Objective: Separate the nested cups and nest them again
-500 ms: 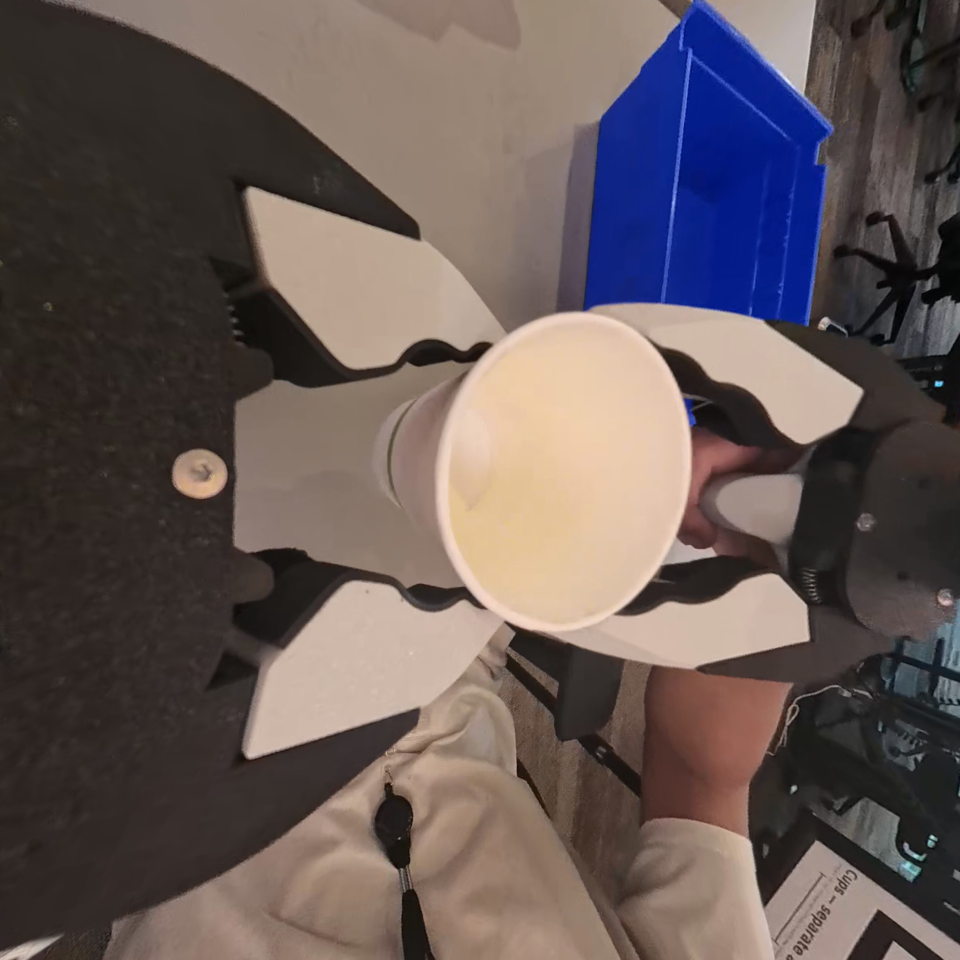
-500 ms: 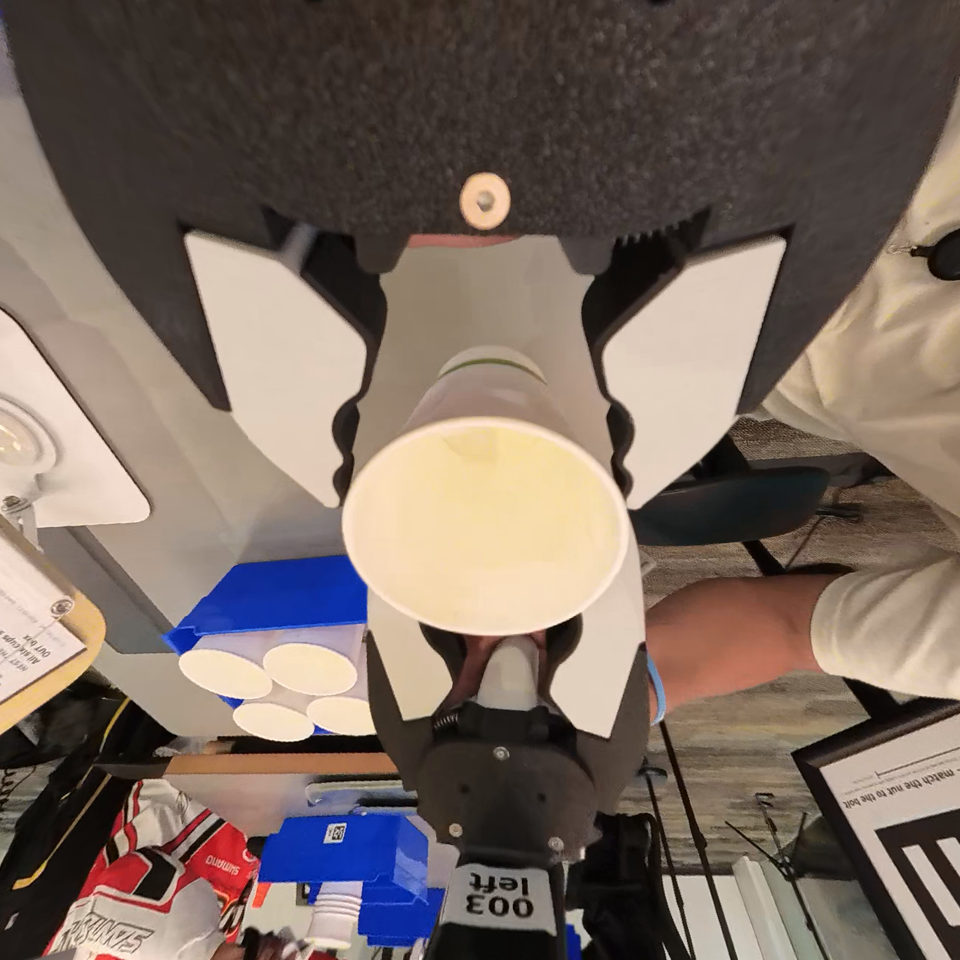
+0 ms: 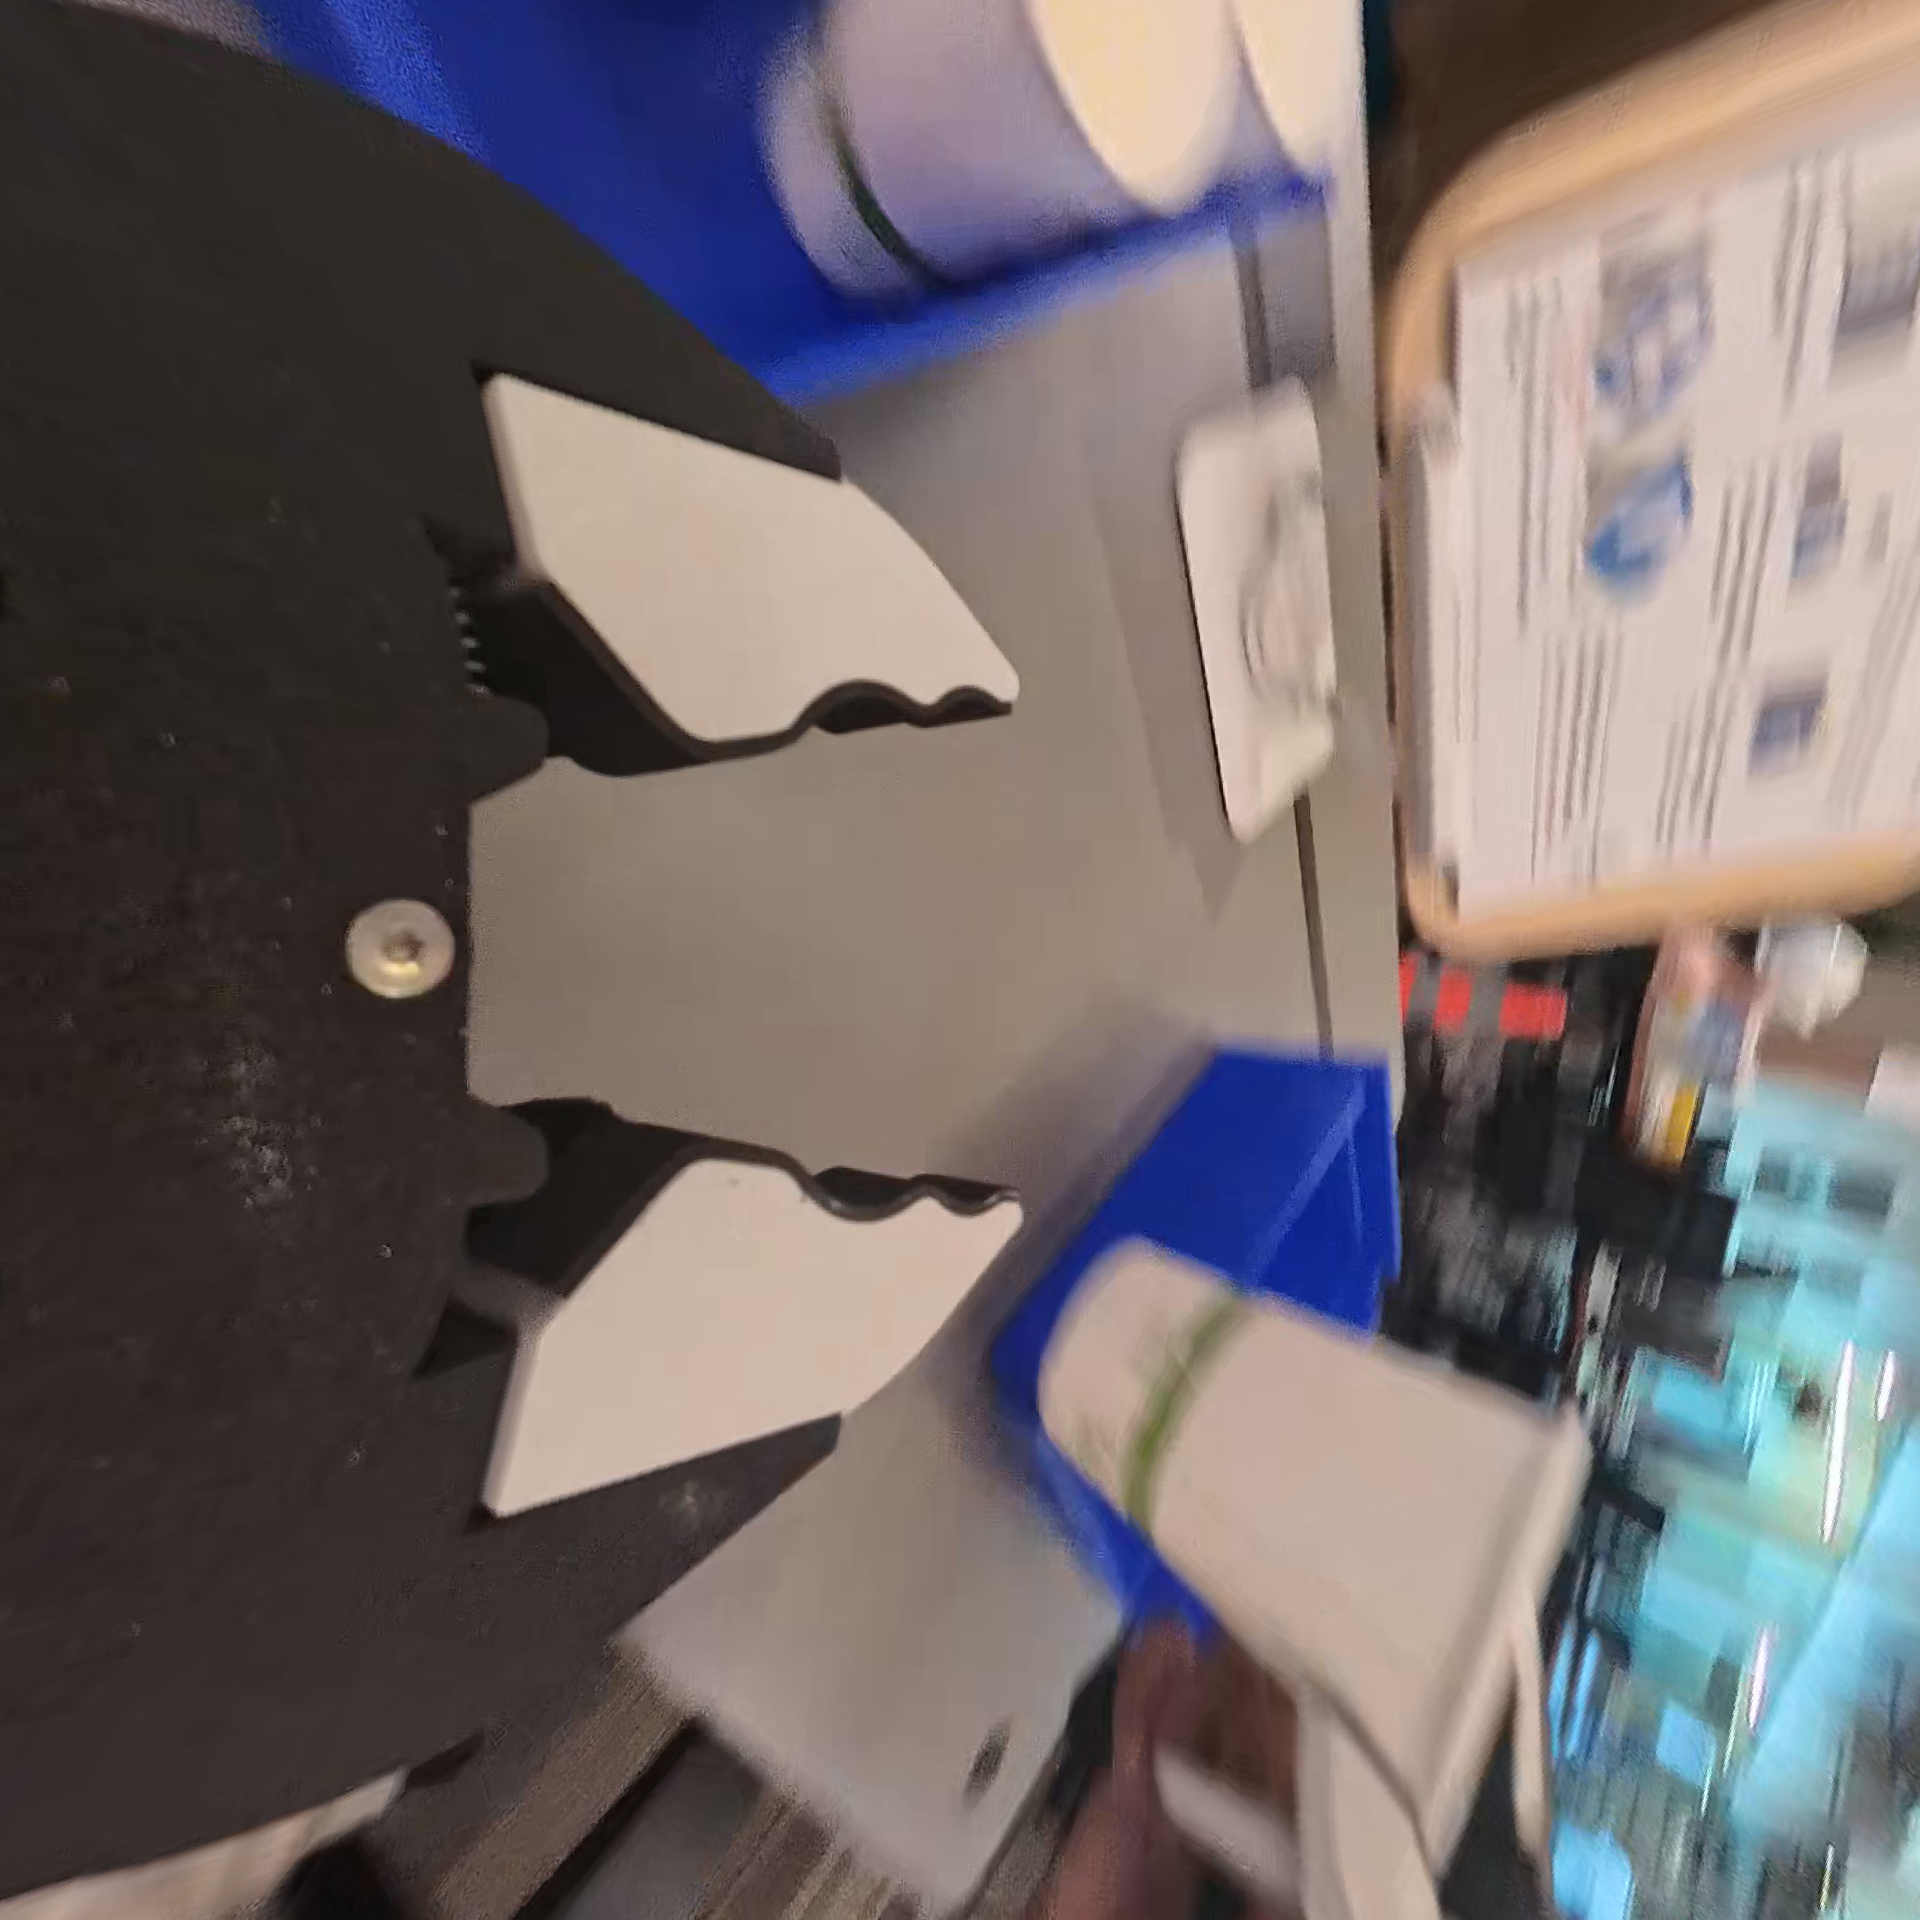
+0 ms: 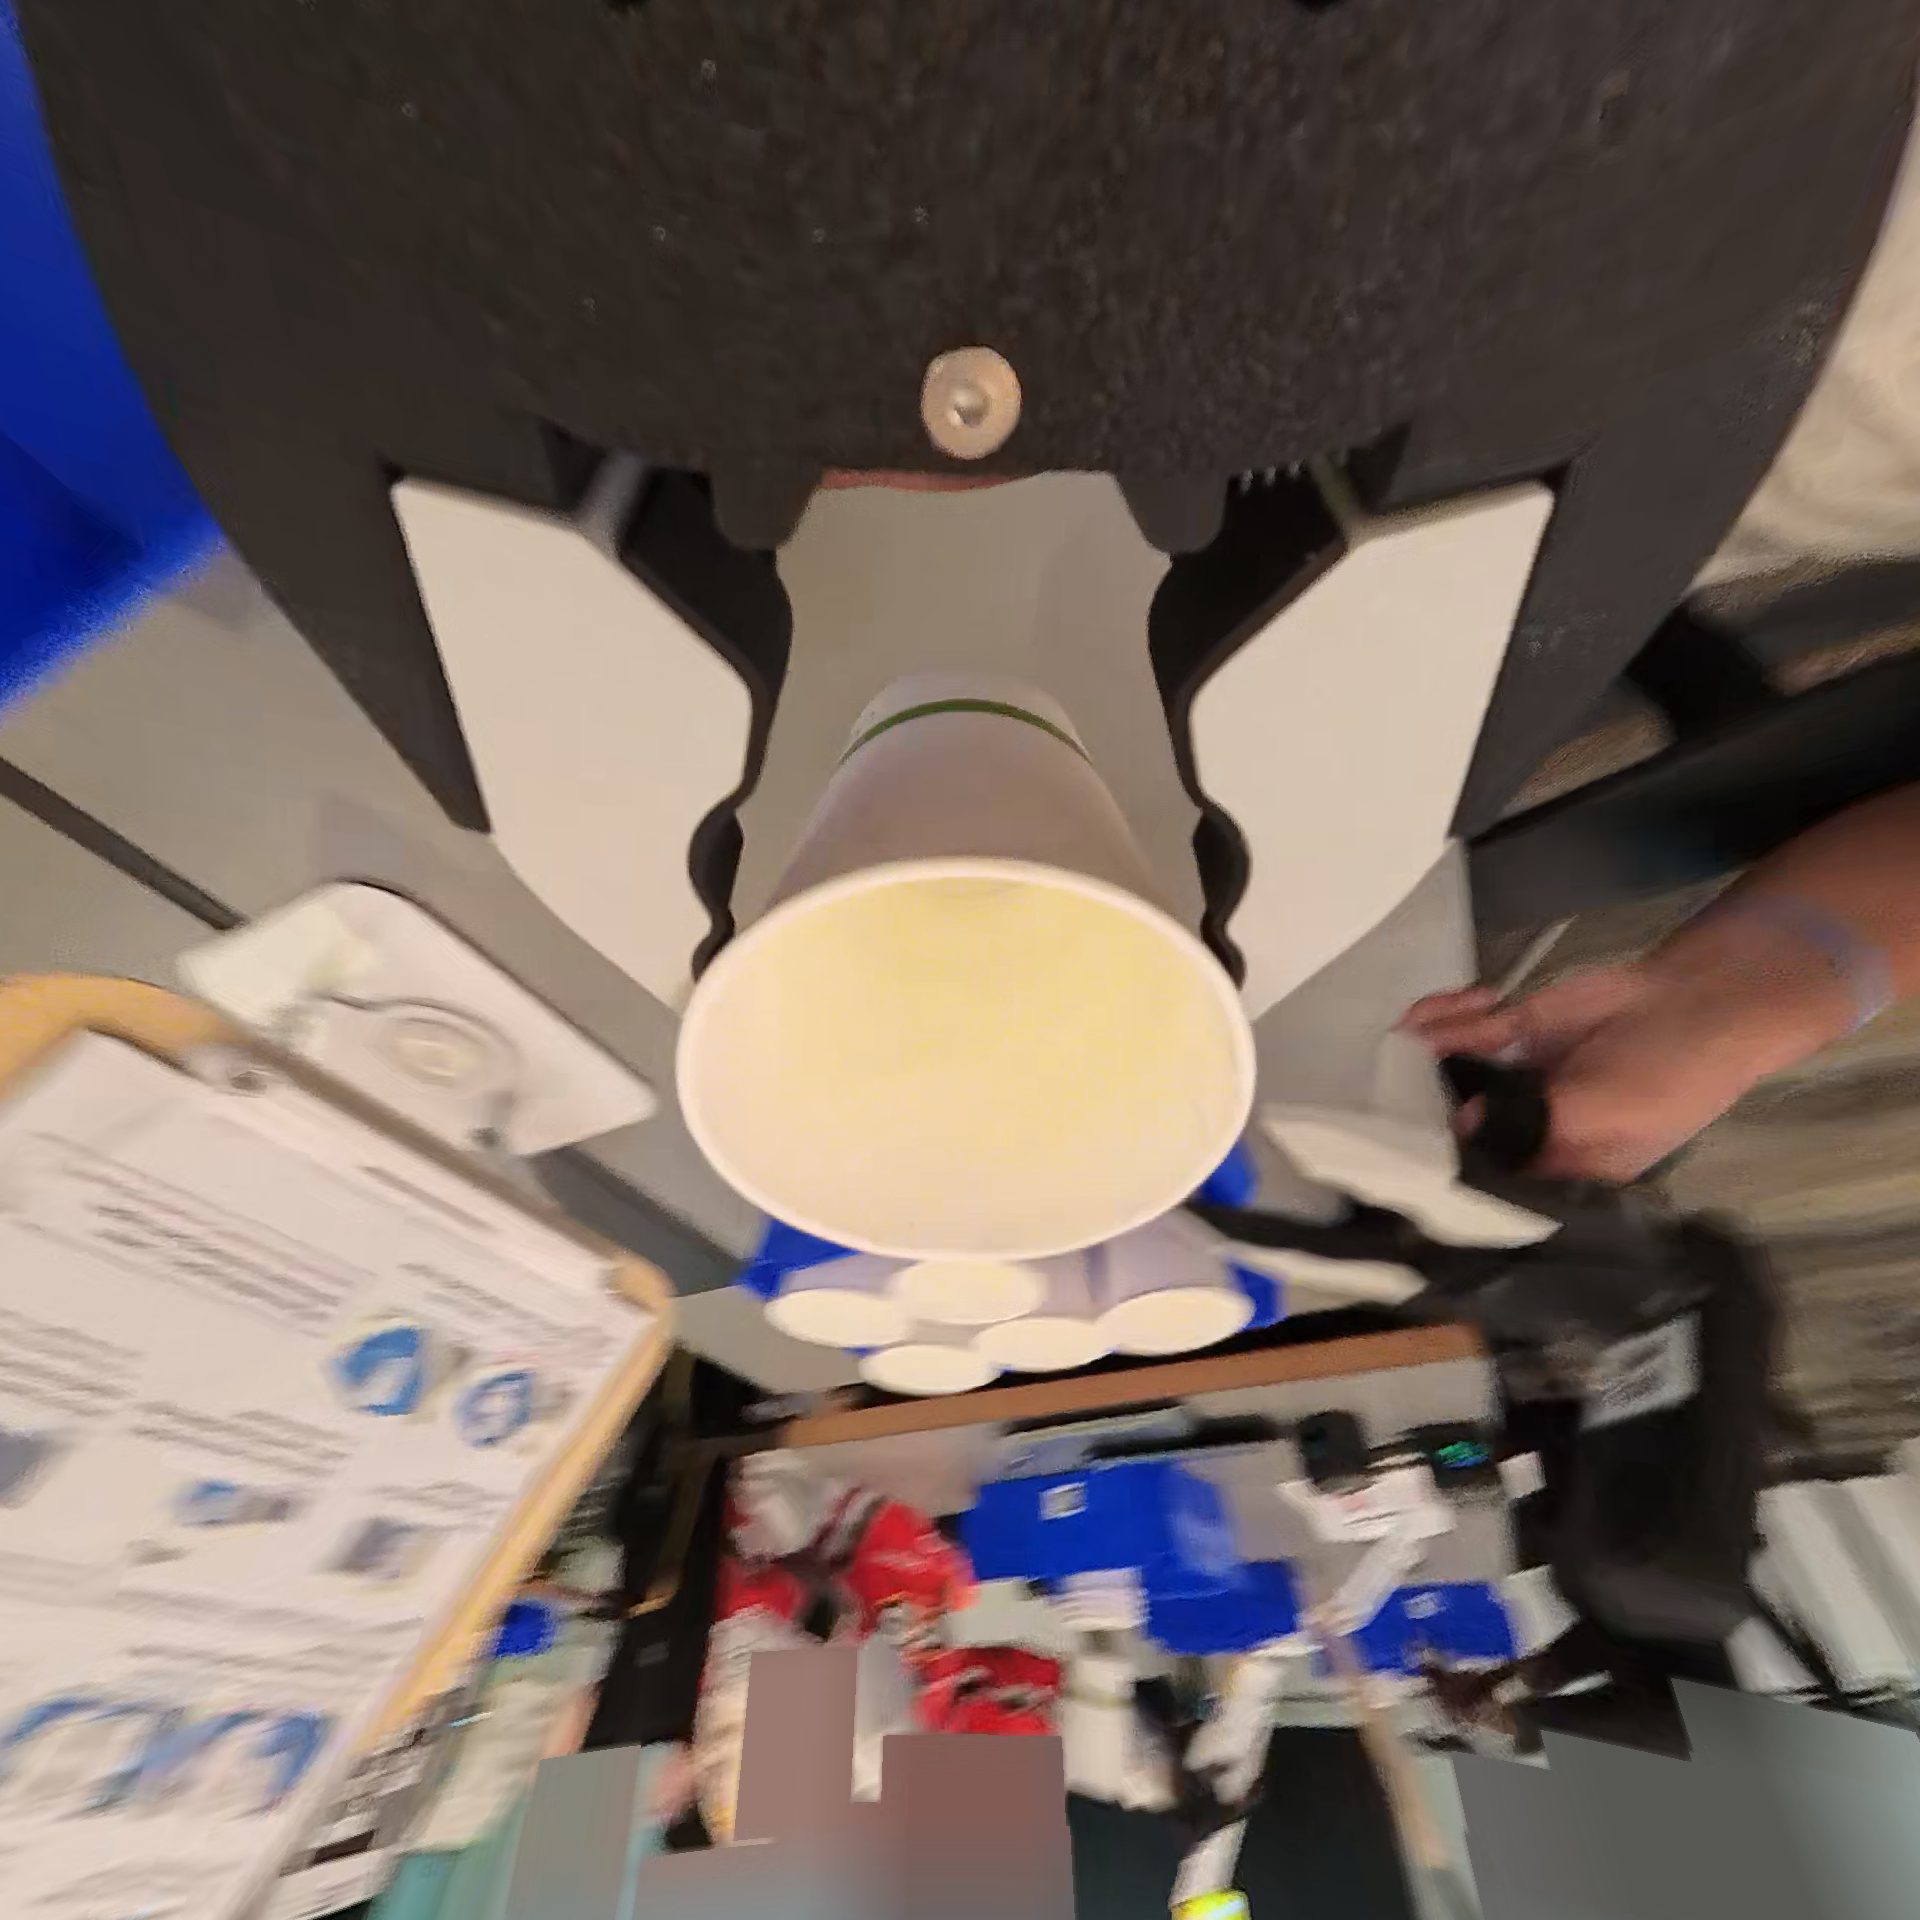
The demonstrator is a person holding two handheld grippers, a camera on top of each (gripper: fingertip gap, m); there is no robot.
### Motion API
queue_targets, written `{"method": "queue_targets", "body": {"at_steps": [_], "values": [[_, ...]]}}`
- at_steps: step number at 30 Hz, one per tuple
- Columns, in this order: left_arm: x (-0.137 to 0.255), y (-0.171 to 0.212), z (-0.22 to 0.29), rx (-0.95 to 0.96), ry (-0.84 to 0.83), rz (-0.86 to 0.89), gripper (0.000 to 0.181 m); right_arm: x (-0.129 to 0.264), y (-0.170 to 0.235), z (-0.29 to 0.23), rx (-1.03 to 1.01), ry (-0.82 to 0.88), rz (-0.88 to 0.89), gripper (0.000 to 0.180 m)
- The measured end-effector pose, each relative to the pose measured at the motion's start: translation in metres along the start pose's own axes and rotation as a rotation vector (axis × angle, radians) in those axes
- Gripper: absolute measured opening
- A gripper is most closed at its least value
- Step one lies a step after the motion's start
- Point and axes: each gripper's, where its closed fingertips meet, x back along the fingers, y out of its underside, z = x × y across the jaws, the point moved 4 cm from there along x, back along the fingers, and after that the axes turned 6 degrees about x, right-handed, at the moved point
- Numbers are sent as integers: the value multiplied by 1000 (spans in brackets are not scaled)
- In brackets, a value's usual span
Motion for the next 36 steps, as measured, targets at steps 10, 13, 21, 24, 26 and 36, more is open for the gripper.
{"method": "queue_targets", "body": {"at_steps": [10,13,21,24,26,36], "values": [[19,44,-25,36,-177,12,76,127,11,151,-138,953,39,87],[16,46,-20,-7,-179,8,75,124,55,192,-236,1001,-29,87],[13,51,-18,-26,-175,-17,75,89,140,224,-391,940,-228,88],[13,52,-18,-17,-167,-18,75,81,150,227,-378,920,-273,88],[13,52,-18,-25,-169,-21,75,77,156,228,-375,908,-307,88],[7,60,-17,-15,-148,-68,76,78,163,212,-425,865,-421,91]]}}
